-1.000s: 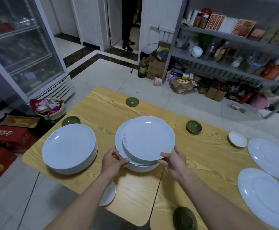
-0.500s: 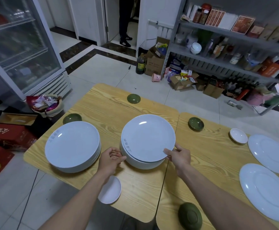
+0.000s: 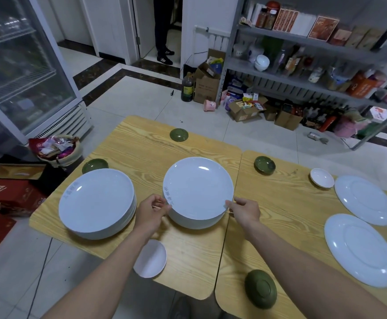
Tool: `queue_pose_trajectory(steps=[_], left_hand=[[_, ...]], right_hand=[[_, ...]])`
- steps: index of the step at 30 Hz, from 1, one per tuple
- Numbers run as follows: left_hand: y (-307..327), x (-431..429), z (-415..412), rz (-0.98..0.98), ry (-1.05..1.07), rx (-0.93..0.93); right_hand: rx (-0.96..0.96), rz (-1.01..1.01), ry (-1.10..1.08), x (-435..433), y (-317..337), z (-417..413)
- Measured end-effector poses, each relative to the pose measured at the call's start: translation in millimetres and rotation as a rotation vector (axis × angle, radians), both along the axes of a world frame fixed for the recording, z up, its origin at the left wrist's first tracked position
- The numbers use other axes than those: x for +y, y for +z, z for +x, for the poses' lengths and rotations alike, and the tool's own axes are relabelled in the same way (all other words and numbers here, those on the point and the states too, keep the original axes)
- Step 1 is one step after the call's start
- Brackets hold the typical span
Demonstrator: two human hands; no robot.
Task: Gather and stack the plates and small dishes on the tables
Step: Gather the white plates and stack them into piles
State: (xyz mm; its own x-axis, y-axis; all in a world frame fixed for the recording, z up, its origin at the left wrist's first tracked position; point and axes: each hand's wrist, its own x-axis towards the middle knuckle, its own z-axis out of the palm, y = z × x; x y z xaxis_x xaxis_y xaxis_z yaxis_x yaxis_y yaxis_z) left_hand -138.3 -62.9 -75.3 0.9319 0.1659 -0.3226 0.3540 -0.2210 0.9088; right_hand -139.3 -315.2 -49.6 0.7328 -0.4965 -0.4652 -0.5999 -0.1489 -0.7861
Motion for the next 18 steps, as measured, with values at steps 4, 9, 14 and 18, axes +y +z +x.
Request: queue_pose_trajectory(steps=[4,9,14,18], left_hand=[[30.7,-33.1,1.2,0.362,-0.312,-0.255],[54.3,-107.2,-1.8,0.894,-0.797,-0.393],[73.5,-194.4,-28.5,1.024,-0.906,-0.452],[91.7,-270.8,-59.6,1.077,-0.894,-0.515]], right_hand=[[-0.053,-0.413,0.416,-21.8,16.8,-14.9],[0.129,-0.971,0.865,-79.2,40.8,-35.7],[0.201,-1.075,0.798,-158.0,66.3,-84.2],[0.193,-1.116,0.716,-228.9,83.7,-132.6]])
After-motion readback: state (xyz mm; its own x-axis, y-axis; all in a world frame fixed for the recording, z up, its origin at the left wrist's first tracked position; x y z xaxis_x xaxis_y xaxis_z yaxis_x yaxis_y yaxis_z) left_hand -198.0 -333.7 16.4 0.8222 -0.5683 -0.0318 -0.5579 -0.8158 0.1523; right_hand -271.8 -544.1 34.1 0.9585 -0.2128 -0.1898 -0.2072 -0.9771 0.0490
